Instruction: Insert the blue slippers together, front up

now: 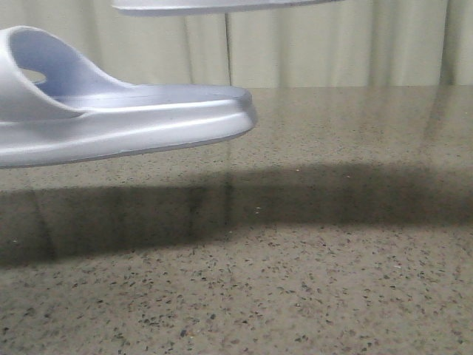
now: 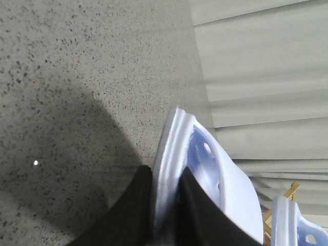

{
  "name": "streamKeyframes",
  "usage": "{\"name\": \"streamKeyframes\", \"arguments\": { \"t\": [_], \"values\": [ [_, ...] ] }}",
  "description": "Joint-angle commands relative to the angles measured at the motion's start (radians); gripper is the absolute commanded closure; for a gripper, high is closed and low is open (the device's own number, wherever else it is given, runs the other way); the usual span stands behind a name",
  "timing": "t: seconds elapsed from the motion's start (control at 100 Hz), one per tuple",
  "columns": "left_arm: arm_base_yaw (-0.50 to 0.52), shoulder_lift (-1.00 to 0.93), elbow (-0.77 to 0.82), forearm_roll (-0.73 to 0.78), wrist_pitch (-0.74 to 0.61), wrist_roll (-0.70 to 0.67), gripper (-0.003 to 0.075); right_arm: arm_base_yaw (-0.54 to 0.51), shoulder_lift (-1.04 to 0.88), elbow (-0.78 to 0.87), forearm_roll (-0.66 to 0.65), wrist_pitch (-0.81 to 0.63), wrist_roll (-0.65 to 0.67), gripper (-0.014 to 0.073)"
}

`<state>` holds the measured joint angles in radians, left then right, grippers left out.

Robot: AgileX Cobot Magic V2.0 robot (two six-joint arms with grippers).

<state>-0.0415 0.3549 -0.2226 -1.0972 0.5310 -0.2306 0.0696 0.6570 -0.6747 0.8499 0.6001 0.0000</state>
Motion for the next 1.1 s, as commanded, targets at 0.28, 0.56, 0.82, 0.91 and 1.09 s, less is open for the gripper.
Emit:
{"name": "streamKeyframes", "arguments": {
  "t": [0.28, 0.56, 0.82, 0.91, 1.09],
  "values": [
    [-0.009, 0.005, -0.028, -0.13, -0.012, 0.055, 0.0704, -0.003, 0.0, -0.016, 0.087, 0.006, -0.078, 0.0701],
    [-0.026, 0.005, -0.028, -0.169, -0.012, 0.085, 0.0704, -0.003, 0.055, 0.02, 0.124, 0.003, -0.14, 0.0701],
    [-0.028, 0.005, -0.028, -0.197, 0.0, 0.107, 0.0704, -0.003, 0.156, 0.02, 0.312, 0.046, -0.338, 0.0701],
    [-0.028, 0.005, -0.028, -0.211, 0.013, 0.116, 0.0704, -0.003, 0.197, 0.02, 0.365, 0.082, -0.395, 0.0701],
    [-0.03, 0.005, -0.028, -0.268, 0.051, 0.128, 0.0704, -0.003, 0.263, 0.02, 0.464, 0.166, -0.518, 0.0701]
  ]
}}
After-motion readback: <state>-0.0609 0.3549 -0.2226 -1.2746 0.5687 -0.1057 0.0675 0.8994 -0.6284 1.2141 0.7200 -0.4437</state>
